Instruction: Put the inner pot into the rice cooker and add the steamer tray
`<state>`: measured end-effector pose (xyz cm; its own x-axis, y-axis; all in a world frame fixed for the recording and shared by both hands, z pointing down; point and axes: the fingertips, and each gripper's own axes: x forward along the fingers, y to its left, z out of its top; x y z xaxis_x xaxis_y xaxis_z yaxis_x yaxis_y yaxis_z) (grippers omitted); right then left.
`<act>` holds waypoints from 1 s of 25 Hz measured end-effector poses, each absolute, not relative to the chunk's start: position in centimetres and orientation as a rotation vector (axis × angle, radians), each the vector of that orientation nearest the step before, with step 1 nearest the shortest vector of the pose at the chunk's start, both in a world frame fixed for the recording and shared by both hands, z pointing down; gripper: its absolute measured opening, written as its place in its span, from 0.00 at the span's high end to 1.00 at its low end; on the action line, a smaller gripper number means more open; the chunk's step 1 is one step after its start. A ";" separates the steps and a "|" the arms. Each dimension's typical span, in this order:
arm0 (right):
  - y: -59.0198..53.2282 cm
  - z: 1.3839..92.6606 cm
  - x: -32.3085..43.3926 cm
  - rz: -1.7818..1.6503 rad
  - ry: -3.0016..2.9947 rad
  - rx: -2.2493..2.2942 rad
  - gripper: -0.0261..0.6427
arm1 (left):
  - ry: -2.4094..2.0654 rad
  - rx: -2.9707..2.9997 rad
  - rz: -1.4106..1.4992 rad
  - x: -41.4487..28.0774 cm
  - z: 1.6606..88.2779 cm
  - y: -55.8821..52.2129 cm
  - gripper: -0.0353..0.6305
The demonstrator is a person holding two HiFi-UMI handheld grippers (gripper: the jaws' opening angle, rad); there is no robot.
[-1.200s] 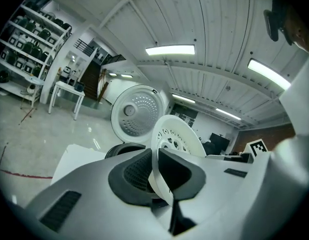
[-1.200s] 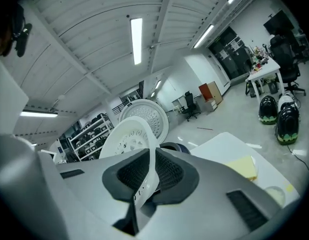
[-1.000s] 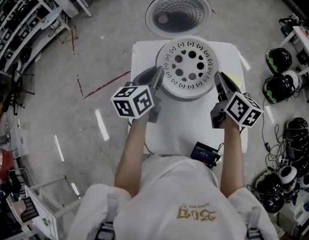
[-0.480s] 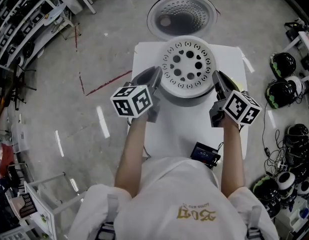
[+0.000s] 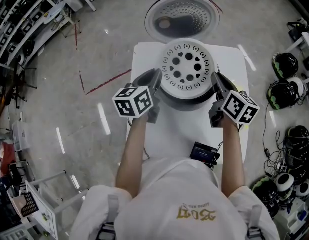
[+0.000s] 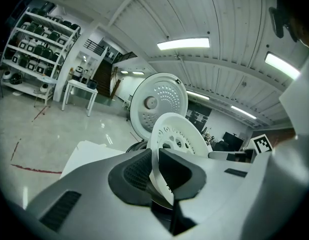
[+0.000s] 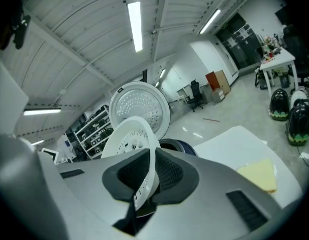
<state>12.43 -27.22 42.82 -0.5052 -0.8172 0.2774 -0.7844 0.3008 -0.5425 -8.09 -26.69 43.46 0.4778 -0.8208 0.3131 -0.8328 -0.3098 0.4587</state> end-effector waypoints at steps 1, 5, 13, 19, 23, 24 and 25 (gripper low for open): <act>-27.3 43.1 12.5 -0.998 2.493 -1.537 0.89 | -1.362 2.155 0.035 -8.0 43.7 -26.8 0.85; -27.8 43.5 12.4 -1.005 2.498 -1.555 0.89 | -1.348 2.147 0.053 -8.1 44.4 -27.3 0.85; -28.1 44.4 12.6 -0.966 2.523 -1.606 0.89 | -1.344 2.161 0.130 -7.6 45.8 -27.6 0.83; -28.6 45.3 12.5 -0.838 2.630 -1.720 0.86 | -1.400 2.218 0.306 -7.0 46.9 -27.8 0.80; -28.8 45.9 11.7 -0.770 2.713 -1.759 0.84 | -1.408 2.211 0.366 -7.2 47.8 -27.9 0.78; -28.9 46.1 11.5 -0.751 2.743 -1.768 0.83 | -1.413 2.210 0.389 -7.2 48.1 -27.9 0.77; -28.9 46.4 11.5 -0.737 2.768 -1.776 0.82 | -1.419 2.210 0.409 -7.1 48.3 -27.9 0.76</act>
<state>11.46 -28.90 46.36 -0.4260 -0.8047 0.4135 -0.9038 0.3575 -0.2353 -7.09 -27.92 48.31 0.4182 -0.7651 0.4896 -0.9083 -0.3478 0.2323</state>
